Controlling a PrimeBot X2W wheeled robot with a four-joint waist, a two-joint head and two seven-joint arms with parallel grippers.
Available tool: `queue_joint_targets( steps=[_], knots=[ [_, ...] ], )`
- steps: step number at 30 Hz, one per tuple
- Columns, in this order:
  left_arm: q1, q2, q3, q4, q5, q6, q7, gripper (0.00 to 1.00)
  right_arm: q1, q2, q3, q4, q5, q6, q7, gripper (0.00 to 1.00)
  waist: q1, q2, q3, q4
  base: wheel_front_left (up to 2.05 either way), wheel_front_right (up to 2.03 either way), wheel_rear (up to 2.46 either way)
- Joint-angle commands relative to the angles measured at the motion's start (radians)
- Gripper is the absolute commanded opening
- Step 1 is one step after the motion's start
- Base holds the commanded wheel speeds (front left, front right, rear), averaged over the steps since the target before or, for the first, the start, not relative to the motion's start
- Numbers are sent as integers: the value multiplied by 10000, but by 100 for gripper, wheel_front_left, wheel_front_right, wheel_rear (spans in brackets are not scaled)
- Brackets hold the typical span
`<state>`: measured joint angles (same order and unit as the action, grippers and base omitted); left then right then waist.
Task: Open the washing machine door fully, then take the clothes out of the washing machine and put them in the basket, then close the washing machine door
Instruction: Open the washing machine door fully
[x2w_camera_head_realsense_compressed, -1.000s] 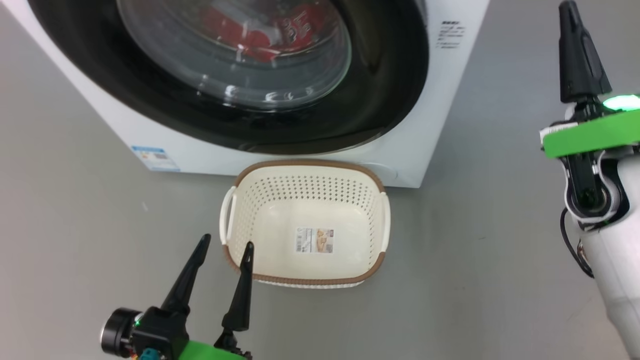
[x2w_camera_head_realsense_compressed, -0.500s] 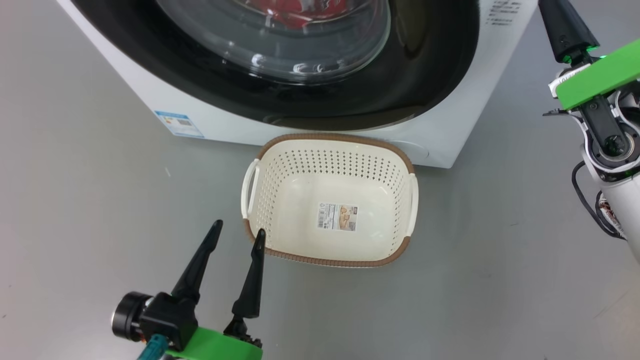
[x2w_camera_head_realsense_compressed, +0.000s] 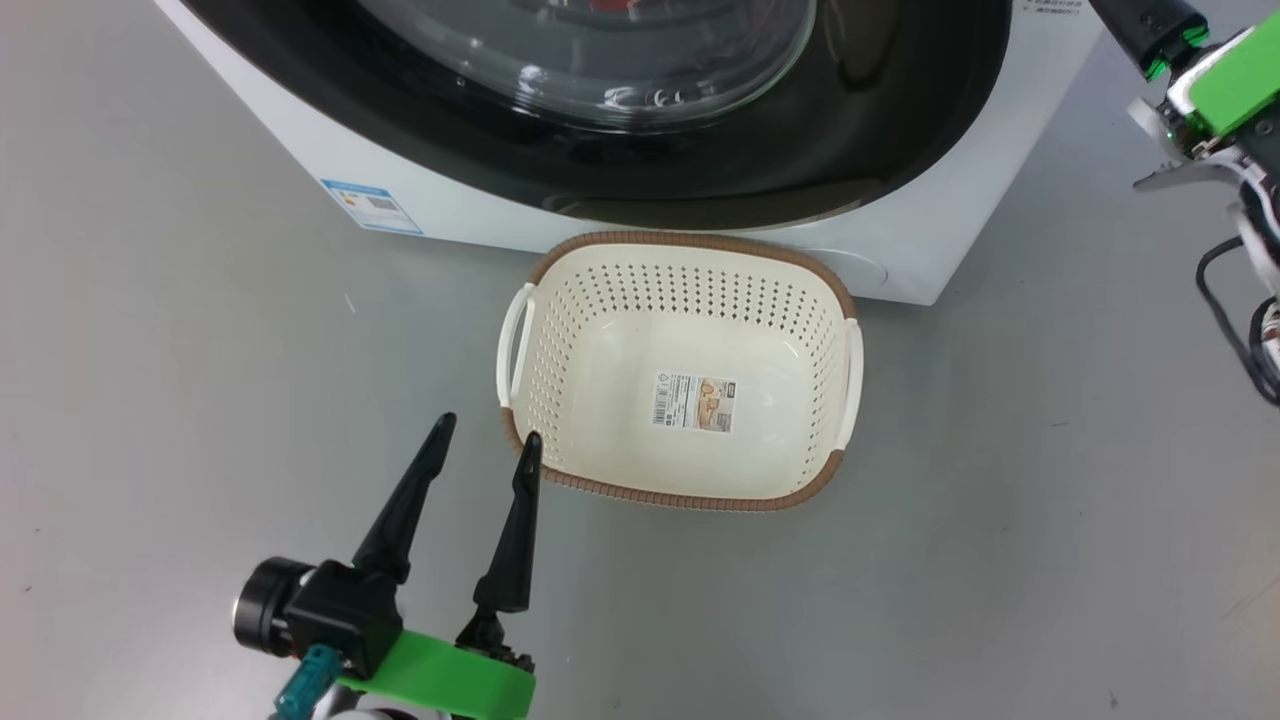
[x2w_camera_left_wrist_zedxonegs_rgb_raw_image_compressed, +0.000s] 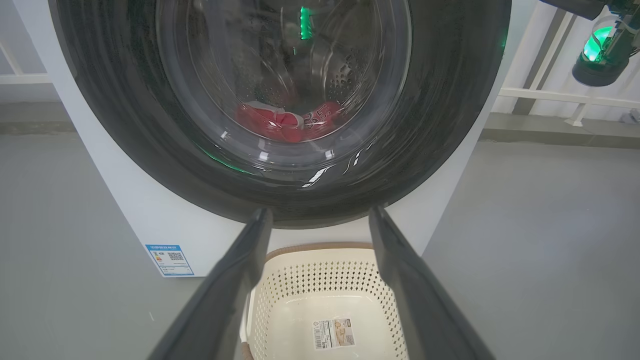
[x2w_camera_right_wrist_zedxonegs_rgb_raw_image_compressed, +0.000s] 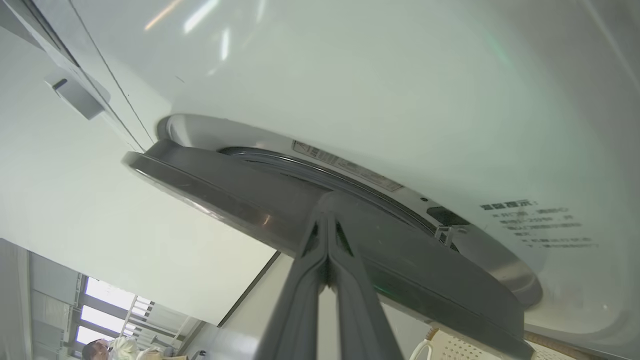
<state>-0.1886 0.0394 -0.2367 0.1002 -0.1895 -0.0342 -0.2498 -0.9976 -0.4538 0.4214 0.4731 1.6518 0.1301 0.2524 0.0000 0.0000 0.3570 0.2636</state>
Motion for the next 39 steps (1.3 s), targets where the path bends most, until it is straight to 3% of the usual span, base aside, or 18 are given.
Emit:
queue_joint_targets(
  steps=[1,14,39],
  knots=[
    [-194,108,249,-199,-80,75,-120,100,-187,-7,-97,-119,191,6,237,0,0,0,68,47,0,0,0],
    [-455,108,-41,-199,-259,107,-120,100,-1112,148,-615,1227,958,6,2388,0,0,0,437,370,0,0,0],
    [-557,108,-434,-171,-390,190,-120,100,-1058,644,-764,1591,559,6,3733,0,0,0,429,473,0,0,0]
  ],
)
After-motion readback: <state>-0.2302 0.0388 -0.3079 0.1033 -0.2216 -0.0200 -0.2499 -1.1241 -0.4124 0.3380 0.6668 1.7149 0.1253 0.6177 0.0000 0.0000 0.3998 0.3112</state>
